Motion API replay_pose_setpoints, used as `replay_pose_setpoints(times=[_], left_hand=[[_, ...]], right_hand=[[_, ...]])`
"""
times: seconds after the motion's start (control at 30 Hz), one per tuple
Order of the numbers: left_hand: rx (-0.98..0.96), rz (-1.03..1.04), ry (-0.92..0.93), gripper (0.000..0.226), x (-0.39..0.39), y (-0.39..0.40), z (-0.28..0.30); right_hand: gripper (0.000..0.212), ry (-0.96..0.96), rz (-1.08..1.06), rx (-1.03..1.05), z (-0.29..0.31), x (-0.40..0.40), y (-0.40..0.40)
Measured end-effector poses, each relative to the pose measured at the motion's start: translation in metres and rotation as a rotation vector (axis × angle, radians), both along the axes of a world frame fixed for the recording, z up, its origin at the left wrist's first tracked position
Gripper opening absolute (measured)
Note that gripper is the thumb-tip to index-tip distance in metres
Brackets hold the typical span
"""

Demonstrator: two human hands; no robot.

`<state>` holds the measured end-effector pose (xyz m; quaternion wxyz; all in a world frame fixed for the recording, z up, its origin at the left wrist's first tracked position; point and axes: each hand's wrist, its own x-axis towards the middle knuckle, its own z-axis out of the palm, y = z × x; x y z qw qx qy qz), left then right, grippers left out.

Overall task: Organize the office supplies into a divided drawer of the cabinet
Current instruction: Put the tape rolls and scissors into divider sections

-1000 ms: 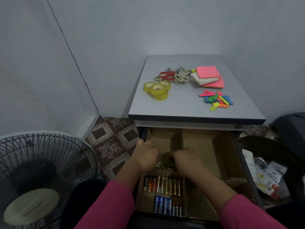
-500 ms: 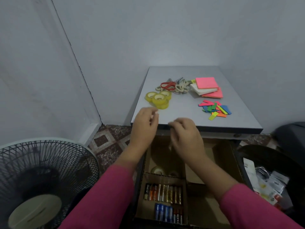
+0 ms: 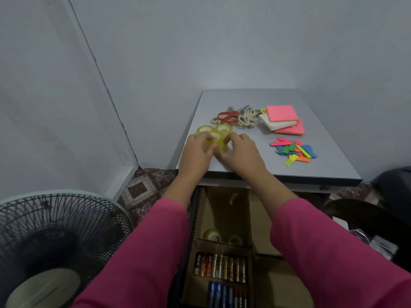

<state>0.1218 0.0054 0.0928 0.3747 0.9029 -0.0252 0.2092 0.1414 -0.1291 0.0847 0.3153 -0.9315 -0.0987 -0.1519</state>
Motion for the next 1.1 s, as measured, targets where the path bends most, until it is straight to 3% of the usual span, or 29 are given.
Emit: replay_pose_setpoints(times=[0.17,0.27,0.33,0.43,0.6,0.7,0.83,1.1], left_hand=[[-0.079,-0.048,-0.008,0.009,-0.011,0.002,0.002],[-0.259,-0.14,-0.06,0.008,-0.025,0.006,0.003],[-0.383,-0.194,-0.134,0.009,-0.044,0.008,0.0],[-0.399,-0.233,-0.186,0.007,-0.078,0.013,-0.021],[-0.141,-0.27,-0.062,0.012,-0.114,0.026,-0.067],[0.308,-0.224,0.125,0.016,-0.106,0.022,-0.078],[0.787,-0.214,0.158,0.024,-0.092,0.006,-0.076],[1.054,-0.266,0.297,0.018,-0.077,-0.009,-0.086]], right_hand=[[0.04,-0.046,0.068,0.022,0.002,-0.009,-0.004],[0.037,-0.06,0.167,0.081,0.004,-0.024,-0.009],[0.05,-0.118,0.215,0.153,0.003,-0.042,-0.016],[0.061,-0.152,0.271,0.182,-0.008,-0.076,-0.029],[0.059,-0.045,0.354,-0.056,-0.052,-0.116,-0.055],[0.06,0.126,0.294,-0.247,-0.067,-0.112,-0.057],[0.052,0.168,0.163,-0.569,-0.068,-0.094,-0.037],[0.04,0.376,0.024,-0.707,-0.083,-0.078,-0.016]])
